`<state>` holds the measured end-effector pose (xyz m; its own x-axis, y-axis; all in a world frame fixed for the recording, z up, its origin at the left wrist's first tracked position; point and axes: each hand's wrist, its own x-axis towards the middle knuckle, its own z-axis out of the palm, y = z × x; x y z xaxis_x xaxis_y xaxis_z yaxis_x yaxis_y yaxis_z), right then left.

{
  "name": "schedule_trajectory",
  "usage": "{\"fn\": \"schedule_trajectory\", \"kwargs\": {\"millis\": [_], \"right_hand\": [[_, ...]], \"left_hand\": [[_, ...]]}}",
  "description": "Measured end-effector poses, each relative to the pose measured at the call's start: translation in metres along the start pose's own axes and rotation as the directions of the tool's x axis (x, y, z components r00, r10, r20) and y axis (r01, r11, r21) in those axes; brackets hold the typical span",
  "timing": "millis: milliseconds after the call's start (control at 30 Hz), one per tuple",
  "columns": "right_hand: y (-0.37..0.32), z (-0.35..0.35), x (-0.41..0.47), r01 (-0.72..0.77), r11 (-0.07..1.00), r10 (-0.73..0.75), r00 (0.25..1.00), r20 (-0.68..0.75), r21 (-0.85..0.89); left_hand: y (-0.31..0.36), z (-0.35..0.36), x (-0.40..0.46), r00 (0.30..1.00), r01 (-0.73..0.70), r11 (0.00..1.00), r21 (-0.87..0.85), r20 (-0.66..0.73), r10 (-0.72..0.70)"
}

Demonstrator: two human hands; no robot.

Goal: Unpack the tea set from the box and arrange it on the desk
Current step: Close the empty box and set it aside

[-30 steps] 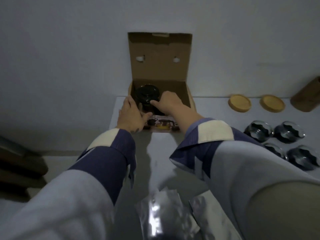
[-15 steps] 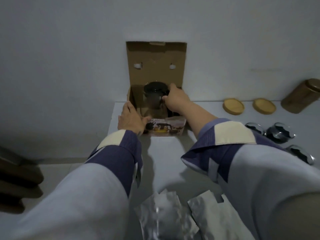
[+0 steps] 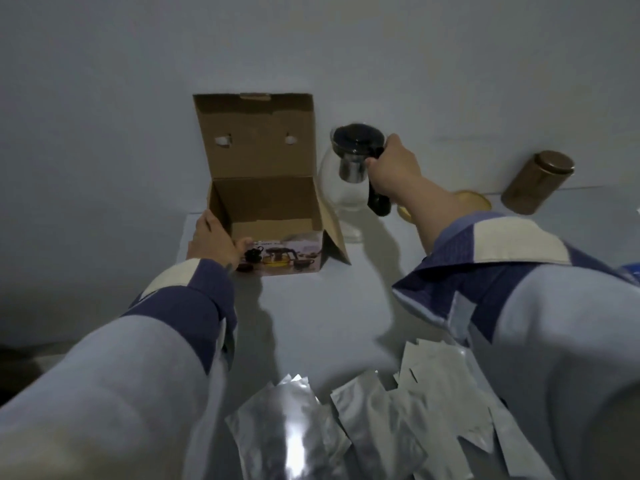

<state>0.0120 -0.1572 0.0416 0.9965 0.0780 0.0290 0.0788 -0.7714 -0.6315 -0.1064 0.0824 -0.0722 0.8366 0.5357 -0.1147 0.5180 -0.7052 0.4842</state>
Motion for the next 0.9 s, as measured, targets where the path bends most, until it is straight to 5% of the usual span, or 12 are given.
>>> {"fn": "schedule_trajectory", "kwargs": {"millis": [333,667,767,833,900], "right_hand": [[0.084,0.059,-0.008,-0.221,0.971,0.218,0.975,0.049,0.092],[0.095,0.073,0.001,-0.307,0.952,0.307,0.952,0.025,0.004],[0.078,0.073,-0.010,-0.197,0.940,0.136,0.965,-0.225,-0.278],[0.064,0.081,-0.022,-0.043,0.978,-0.010,0.968,-0.251,-0.206],[0.054,0.095,-0.035,-0.046,0.998,0.050,0.994,-0.100,0.040]], "left_hand": [[0.001,0.006,0.009,0.999,0.029,0.996,-0.082,-0.017,-0.031],[0.001,0.007,0.012,0.999,0.047,0.991,-0.127,0.004,-0.047],[-0.002,0.002,0.016,0.993,0.115,0.973,-0.199,-0.006,-0.119],[-0.006,-0.001,0.020,0.986,0.142,0.958,-0.248,-0.051,-0.159],[-0.009,-0.001,0.023,0.981,0.156,0.950,-0.271,-0.068,-0.181]]}}
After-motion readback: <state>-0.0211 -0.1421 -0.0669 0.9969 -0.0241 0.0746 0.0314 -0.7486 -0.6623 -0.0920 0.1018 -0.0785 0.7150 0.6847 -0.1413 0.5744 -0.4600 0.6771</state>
